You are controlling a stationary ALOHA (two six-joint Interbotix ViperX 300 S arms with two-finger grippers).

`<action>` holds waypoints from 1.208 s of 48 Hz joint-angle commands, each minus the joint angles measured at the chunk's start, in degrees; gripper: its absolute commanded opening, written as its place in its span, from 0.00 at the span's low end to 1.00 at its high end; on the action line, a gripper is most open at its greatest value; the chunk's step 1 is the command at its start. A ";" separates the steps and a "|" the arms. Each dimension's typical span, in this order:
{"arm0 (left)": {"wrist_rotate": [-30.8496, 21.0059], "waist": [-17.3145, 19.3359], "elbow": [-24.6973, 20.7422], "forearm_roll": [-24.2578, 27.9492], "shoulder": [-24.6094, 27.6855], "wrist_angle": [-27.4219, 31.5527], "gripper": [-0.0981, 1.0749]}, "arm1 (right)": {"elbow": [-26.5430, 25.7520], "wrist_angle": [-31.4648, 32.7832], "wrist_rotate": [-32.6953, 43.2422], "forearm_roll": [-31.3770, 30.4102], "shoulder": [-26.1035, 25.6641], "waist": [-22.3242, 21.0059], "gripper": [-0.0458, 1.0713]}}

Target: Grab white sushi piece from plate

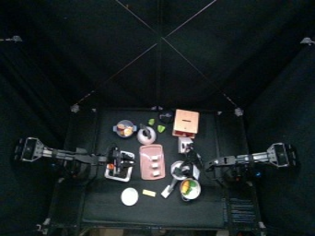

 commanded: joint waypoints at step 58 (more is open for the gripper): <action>0.18 0.00 -0.62 0.00 -0.18 -0.18 0.65 | -28.12 15.73 -14.15 2.29 31.55 -4.57 0.82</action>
